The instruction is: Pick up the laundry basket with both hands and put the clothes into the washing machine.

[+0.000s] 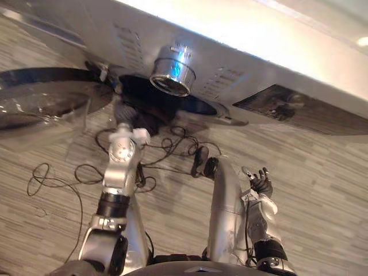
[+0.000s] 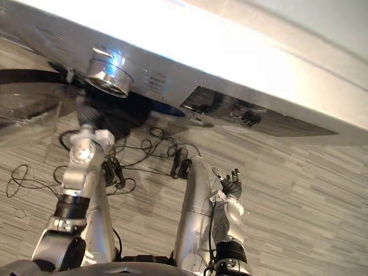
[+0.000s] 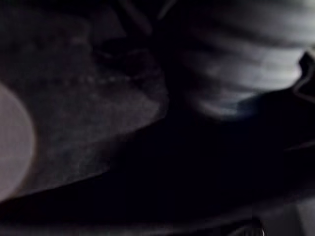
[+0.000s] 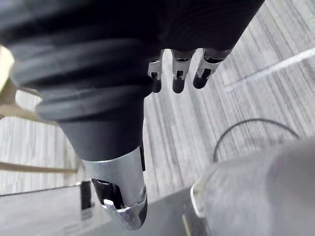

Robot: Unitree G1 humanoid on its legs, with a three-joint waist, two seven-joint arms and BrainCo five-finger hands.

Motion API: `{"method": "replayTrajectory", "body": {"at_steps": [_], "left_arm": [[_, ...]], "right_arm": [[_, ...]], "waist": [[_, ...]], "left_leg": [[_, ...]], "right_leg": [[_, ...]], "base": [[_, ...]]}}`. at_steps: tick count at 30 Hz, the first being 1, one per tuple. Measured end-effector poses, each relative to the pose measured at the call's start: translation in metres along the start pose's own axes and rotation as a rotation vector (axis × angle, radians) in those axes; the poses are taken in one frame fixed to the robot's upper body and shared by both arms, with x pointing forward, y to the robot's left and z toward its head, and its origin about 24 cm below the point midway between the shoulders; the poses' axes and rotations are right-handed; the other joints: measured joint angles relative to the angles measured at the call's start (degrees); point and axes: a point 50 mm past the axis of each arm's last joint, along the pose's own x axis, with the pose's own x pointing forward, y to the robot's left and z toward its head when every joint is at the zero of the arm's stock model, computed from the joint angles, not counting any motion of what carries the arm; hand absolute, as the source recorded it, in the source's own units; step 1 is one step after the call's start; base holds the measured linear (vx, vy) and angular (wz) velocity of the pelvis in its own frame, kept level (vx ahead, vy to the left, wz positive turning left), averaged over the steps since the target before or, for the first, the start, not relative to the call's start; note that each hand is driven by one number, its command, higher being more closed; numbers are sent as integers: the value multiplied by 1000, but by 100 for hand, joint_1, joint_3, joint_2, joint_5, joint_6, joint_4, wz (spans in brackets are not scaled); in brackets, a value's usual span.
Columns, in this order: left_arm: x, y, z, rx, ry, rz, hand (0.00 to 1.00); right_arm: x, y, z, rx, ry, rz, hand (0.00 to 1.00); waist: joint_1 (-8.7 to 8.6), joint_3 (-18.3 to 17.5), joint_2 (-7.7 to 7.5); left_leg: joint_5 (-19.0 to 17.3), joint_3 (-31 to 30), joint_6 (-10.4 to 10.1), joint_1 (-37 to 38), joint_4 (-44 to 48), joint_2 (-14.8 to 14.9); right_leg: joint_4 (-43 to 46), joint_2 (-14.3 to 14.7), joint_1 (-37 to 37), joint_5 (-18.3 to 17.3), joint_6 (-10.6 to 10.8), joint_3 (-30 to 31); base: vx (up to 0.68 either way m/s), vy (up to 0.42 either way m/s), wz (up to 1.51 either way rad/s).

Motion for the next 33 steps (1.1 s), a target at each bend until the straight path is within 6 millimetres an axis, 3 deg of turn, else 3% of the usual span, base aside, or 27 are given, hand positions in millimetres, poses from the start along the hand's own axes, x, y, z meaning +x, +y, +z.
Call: {"method": "replayTrajectory", "body": {"at_steps": [2,8,15,17,18,19,21,26,29,33], "left_arm": [[13,6,18,0,-73,61,100],[46,11,40,27,-136,87,100],[65,8,59,-104,-179,59,100],[84,-5,74,-134,-157,-17,100],[92,-12,91,-128,-186,-61,100],[95,-17,100,-123,-209,-87,100],[101,-45,134,-94,-296,-203,100],[104,-98,173,-25,-376,-381,100],[108,-106,191,-63,-387,-407,100],[125,-98,207,-117,-353,-362,100]], "right_arm": [[0,0,5,46,-26,-11,0],[0,1,7,69,-43,-6,0],[-1,2,6,86,-33,9,0],[-1,3,6,86,-34,25,0],[-1,5,5,85,-30,38,0],[-2,5,4,87,-28,37,0],[-4,0,-1,87,-10,23,0],[-7,3,-5,97,1,57,0],[-7,3,-5,100,0,62,0],[-7,3,-5,105,2,59,0]], "waist": [[-61,41,-44],[-156,166,-189],[-175,204,-252],[-218,225,-293],[-291,259,-359],[-336,267,-375],[-455,312,-424],[-603,315,-422],[-615,315,-424],[-672,316,-424]], "left_leg": [[-8,-60,14,-412,188,29],[-45,-82,33,-917,454,163],[-54,3,23,-1200,564,332],[-37,10,-12,-1274,531,363],[-36,20,-11,-1306,490,363],[-29,22,-4,-1337,457,363],[29,135,69,-1353,393,365],[-1,201,144,-1257,466,376],[-87,349,145,-1140,491,458],[-152,477,162,-1113,539,646]], "right_leg": [[146,5,-379,11,-17,9],[250,117,-887,107,-81,74],[147,309,-1230,331,-60,178],[-9,360,-1279,435,-72,178],[-140,387,-1307,540,-63,184],[-212,388,-1325,555,-58,166],[-370,360,-1366,744,-84,169],[-317,389,-1354,801,-80,244],[-364,492,-1363,825,-44,374],[-576,699,-1375,990,23,473]], "base": [[-74,-35,-5],[-78,-9,-14],[-102,13,-19],[-118,35,-20],[-100,54,-27],[-114,89,-34],[-60,69,-21],[3,40,-9],[-55,35,-21],[-72,53,-34]]}}
